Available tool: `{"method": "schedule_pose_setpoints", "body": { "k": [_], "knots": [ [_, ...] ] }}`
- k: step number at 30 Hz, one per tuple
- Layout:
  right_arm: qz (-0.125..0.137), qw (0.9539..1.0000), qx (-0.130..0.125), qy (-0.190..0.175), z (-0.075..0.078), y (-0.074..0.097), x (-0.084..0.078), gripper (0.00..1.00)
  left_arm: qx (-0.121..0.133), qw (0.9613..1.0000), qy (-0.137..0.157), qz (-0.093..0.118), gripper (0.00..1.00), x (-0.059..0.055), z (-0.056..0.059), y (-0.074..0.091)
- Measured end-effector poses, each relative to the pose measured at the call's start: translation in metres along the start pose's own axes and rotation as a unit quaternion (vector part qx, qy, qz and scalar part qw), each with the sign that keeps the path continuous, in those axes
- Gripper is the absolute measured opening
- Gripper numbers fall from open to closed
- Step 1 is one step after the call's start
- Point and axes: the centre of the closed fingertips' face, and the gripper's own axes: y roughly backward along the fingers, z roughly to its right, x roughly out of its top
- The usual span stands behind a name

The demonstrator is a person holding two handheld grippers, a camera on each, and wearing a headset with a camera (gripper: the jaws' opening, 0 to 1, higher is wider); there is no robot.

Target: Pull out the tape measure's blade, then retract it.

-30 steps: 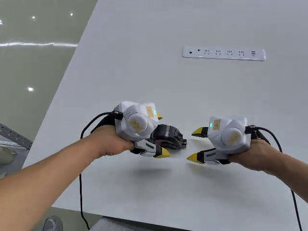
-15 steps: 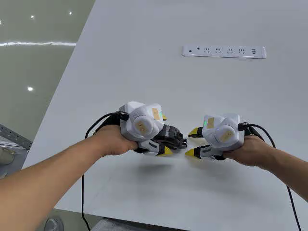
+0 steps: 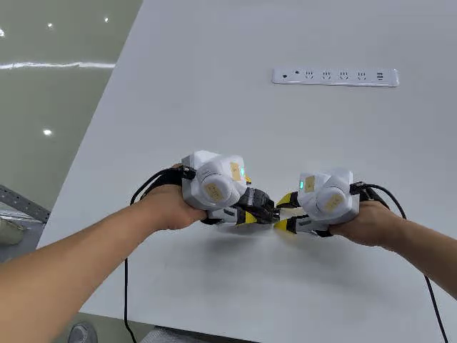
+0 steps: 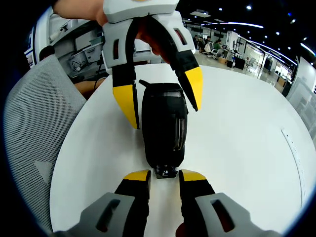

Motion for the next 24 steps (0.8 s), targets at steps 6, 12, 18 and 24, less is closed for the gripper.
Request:
{"method": "schedule_pose_setpoints", "body": {
  "k": [6, 12, 18, 24],
  "knots": [
    [0.0, 1.0, 0.003, 0.003, 0.0006, -0.0018, 0.001, 0.16, -0.004, 0.9999, -0.012, -0.006, 0.35, -0.0009, 0.0009, 0.0004],
    [0.001, 1.0, 0.003, 0.001, 0.0006, -0.0015, 0.0001, 0.14, -0.005, 0.9999, -0.014, -0.006, 0.32, 0.0001, -0.0002, 0.0003],
    [-0.001, 1.0, 0.005, 0.001, -0.0008, -0.0013, -0.0003, 0.14, -0.007, 0.9999, -0.014, -0.006, 0.31, 0.0003, -0.0004, 0.0004],
    [-0.004, 0.9999, 0.007, 0.008, -0.0009, -0.0006, -0.0008, 0.13, -0.013, 0.9998, -0.012, -0.004, 0.3, 0.0003, -0.0003, 0.0002]
  ]
}}
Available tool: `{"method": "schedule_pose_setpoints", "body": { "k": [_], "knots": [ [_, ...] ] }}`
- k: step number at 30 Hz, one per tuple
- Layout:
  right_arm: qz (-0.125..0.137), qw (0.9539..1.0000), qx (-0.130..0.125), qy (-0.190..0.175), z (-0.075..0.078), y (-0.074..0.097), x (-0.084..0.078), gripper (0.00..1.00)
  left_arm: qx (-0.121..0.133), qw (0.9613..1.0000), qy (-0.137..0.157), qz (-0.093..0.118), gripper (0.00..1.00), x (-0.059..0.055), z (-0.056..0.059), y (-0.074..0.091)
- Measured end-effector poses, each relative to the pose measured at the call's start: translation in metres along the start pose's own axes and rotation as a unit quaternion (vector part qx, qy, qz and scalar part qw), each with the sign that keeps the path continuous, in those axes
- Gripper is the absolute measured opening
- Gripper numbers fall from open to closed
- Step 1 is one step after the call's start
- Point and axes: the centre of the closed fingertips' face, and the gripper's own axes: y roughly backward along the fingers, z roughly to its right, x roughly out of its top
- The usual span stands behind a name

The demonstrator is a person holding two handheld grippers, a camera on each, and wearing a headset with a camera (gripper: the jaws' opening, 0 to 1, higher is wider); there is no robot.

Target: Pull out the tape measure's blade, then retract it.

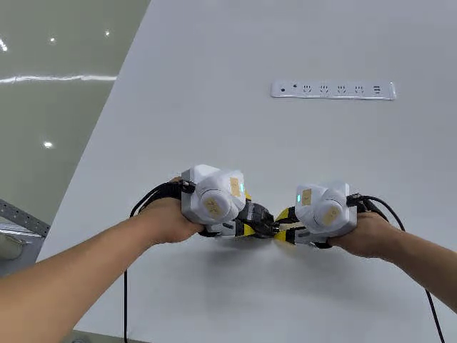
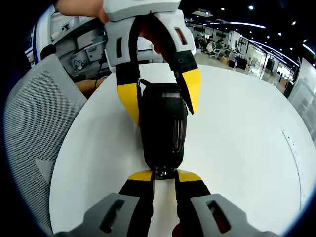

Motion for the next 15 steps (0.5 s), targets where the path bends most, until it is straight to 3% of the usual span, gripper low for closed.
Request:
{"method": "schedule_pose_setpoints", "body": {
  "k": [15],
  "knots": [
    [-0.001, 1.0, -0.005, 0.004, 0.0025, 0.0023, 0.0, 0.11, -0.006, 1.0, 0.004, -0.005, 0.28, -0.0018, -0.0024, -0.0012]
  ]
}}
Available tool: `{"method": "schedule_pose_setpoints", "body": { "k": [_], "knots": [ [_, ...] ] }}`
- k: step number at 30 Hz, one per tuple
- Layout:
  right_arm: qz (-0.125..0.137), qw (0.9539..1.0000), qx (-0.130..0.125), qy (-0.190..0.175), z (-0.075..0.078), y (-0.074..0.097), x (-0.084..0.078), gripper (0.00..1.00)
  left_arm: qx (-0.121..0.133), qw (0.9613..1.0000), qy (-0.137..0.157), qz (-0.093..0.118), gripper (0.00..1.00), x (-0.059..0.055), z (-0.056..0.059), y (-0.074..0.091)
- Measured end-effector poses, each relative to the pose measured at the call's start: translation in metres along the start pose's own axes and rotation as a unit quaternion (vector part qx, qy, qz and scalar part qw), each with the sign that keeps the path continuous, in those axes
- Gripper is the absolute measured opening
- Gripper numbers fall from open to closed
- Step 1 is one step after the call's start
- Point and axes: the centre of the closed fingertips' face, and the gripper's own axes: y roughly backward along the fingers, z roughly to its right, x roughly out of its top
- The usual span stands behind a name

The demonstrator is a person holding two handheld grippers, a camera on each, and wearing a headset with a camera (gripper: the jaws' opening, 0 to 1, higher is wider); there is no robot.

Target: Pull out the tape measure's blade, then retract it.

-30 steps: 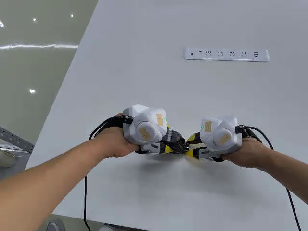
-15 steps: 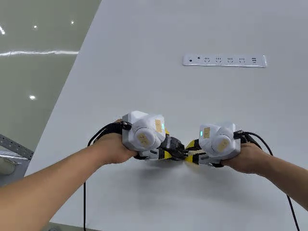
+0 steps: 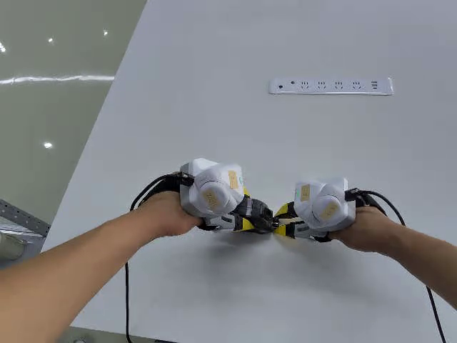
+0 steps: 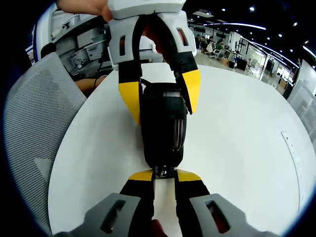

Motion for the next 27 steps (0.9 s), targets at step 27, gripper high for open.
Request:
{"method": "schedule_pose_setpoints", "body": {
  "k": [27],
  "knots": [
    [-0.003, 0.9999, 0.0, -0.016, 0.001, 0.016, -0.017, 0.1, -0.004, 0.9999, -0.006, -0.007, 0.28, 0.0, 0.0, -0.001]
  ]
}}
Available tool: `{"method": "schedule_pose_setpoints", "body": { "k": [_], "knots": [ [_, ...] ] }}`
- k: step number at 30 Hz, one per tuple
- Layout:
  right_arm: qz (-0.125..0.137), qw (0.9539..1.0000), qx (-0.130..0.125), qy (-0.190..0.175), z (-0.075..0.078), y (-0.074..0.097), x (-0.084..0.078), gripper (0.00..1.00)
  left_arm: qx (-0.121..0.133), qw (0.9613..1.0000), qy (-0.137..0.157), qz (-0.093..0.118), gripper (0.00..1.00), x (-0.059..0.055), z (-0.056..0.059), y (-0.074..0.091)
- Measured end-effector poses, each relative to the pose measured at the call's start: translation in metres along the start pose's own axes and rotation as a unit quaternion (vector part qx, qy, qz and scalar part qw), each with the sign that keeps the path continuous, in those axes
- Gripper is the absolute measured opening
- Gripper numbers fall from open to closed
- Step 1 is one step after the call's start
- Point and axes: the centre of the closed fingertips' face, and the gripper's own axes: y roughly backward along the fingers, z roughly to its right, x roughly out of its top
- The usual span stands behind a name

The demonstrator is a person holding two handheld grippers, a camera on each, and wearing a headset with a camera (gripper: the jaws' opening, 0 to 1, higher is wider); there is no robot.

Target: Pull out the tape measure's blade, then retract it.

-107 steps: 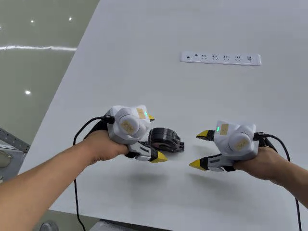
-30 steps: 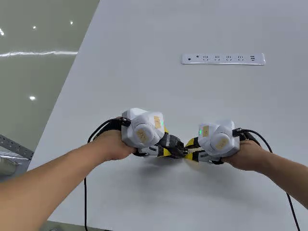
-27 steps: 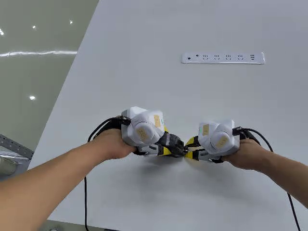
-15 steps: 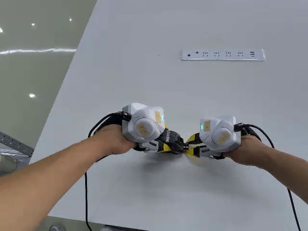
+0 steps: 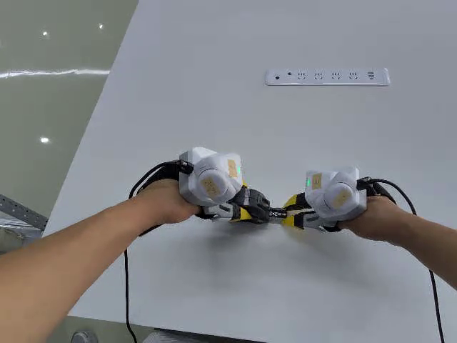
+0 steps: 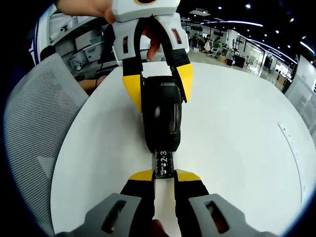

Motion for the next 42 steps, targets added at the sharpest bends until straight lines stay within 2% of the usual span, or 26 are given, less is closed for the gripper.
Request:
{"method": "schedule_pose_setpoints", "body": {
  "k": [42],
  "knots": [
    [-0.012, 0.9997, 0.002, -0.021, 0.001, 0.037, -0.042, 0.1, -0.003, 0.9999, -0.001, -0.01, 0.28, 0.001, 0.002, -0.001]
  ]
}}
